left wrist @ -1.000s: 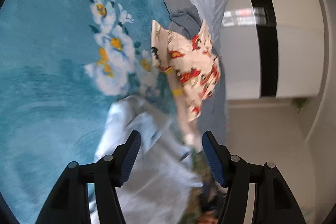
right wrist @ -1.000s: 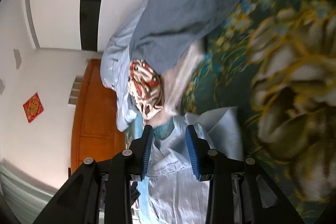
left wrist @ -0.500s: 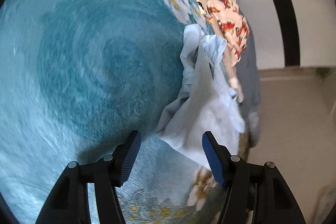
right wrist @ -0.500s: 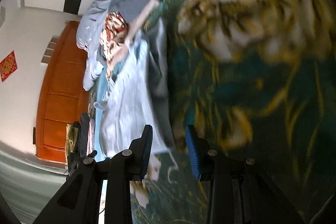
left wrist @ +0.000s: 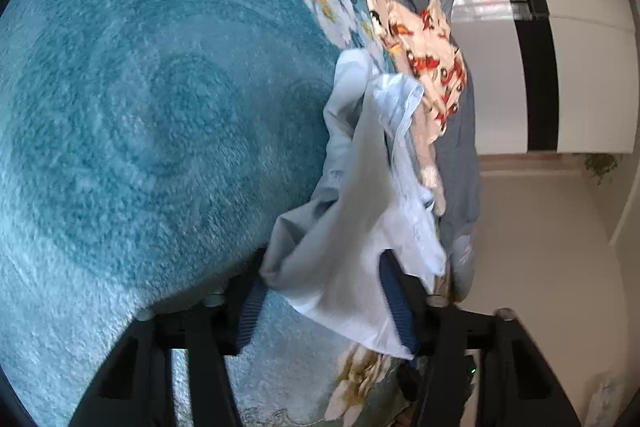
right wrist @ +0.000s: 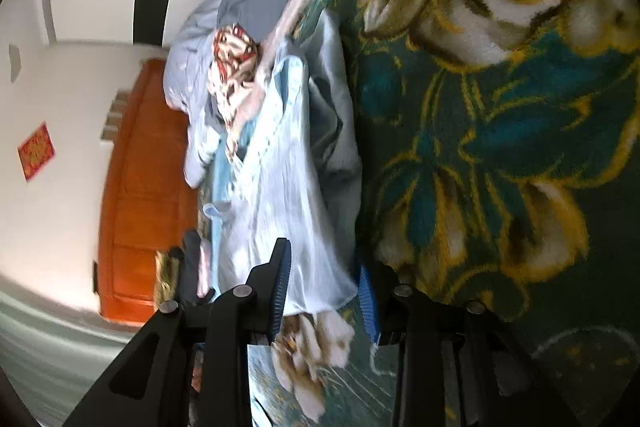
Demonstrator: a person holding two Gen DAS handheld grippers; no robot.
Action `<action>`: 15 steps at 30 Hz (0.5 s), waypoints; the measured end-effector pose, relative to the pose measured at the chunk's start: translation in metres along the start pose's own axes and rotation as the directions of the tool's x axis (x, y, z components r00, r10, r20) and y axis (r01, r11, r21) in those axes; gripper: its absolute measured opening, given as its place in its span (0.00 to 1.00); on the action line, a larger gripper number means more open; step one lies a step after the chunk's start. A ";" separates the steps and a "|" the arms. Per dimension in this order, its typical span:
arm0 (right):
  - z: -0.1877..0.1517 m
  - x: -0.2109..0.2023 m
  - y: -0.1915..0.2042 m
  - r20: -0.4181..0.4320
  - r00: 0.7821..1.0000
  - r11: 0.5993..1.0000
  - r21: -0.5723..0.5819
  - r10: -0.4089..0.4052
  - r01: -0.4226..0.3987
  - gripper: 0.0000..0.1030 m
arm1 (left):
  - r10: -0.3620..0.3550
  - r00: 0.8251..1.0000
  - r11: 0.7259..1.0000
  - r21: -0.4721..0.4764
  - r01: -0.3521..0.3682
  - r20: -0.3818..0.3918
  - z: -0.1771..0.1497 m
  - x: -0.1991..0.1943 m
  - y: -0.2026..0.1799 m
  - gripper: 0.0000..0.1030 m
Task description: Fold clothes
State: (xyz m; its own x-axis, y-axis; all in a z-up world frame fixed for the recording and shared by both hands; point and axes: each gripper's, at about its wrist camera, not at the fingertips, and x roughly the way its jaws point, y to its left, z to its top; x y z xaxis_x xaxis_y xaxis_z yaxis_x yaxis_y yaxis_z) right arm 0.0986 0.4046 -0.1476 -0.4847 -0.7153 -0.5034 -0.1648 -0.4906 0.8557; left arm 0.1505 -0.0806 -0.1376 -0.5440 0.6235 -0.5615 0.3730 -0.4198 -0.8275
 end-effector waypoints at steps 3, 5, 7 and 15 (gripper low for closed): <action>-0.004 -0.002 -0.001 0.022 1.000 1.000 0.008 0.000 0.000 0.21 | 0.014 1.000 1.000 -0.014 -0.014 0.018 -0.003 0.002 0.004 0.31; -0.006 0.001 -0.004 0.027 1.000 1.000 0.026 0.004 -0.005 0.16 | 0.020 0.999 1.000 -0.013 -0.019 0.027 -0.004 0.004 0.002 0.26; -0.006 0.004 -0.004 0.029 0.999 0.999 0.040 0.013 -0.014 0.14 | 0.040 0.999 0.999 -0.021 -0.039 0.032 -0.004 0.007 0.001 0.18; -0.006 0.008 0.014 0.025 1.000 1.000 0.016 0.007 -0.007 0.06 | 0.049 0.996 0.999 -0.025 -0.047 0.069 -0.012 -0.010 -0.006 0.06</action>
State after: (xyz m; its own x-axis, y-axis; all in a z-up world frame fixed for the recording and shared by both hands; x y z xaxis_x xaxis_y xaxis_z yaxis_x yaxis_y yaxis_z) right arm 0.0978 0.3889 -0.1407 -0.5073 -0.7058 -0.4945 -0.1747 -0.4777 0.8610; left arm 0.1623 -0.0762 -0.1272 -0.5760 0.5551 -0.6001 0.4165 -0.4323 -0.7998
